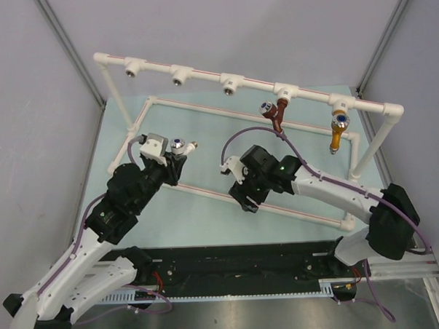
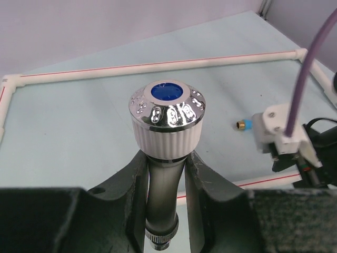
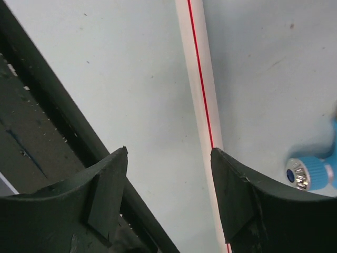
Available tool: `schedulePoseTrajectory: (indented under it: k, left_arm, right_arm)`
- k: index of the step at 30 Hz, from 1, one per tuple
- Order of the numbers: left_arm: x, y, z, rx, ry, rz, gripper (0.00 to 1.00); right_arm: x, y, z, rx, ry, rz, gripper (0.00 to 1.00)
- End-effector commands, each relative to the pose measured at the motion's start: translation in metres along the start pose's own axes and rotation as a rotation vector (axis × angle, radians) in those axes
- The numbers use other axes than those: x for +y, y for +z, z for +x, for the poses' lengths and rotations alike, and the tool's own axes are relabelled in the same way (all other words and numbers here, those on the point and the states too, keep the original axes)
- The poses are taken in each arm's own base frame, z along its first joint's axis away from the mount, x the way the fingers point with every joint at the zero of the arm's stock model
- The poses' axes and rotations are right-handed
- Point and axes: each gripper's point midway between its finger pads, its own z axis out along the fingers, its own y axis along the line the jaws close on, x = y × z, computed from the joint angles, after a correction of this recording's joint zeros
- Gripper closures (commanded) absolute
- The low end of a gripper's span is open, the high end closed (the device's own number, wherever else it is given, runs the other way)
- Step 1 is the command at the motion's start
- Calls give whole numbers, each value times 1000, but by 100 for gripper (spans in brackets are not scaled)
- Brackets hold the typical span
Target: Install the water faucets
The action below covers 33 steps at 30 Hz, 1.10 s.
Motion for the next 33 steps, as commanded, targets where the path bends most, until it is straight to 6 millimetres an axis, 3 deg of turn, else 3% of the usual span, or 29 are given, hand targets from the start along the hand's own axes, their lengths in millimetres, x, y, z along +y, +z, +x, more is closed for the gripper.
schedulePoseTrajectory:
  k: [1, 10, 14, 21, 23, 31, 33]
  left_arm:
    - [8, -7, -24, -96, -84, -53, 100]
    - [7, -15, -26, -96, -86, -42, 100]
    - [10, -20, -29, -106, -85, -52, 100]
    - [21, -34, -39, -153, -104, -102, 100]
    - [23, -37, -40, -159, -113, -111, 100]
    - [30, -50, -48, -180, -120, -141, 100]
    - [31, -52, -49, -183, -119, -146, 100]
  right_arm:
    - [-2, 22, 20, 109, 91, 32, 33]
    - [-11, 70, 65, 316, 104, 115, 42]
    - [-1, 83, 68, 332, 71, 106, 50]
    - [45, 95, 48, 276, 43, 19, 90]
    - [52, 98, 38, 259, 56, 23, 96]
    - [89, 108, -4, 178, 63, -36, 99]
    - [87, 106, -11, 164, 46, -11, 88]
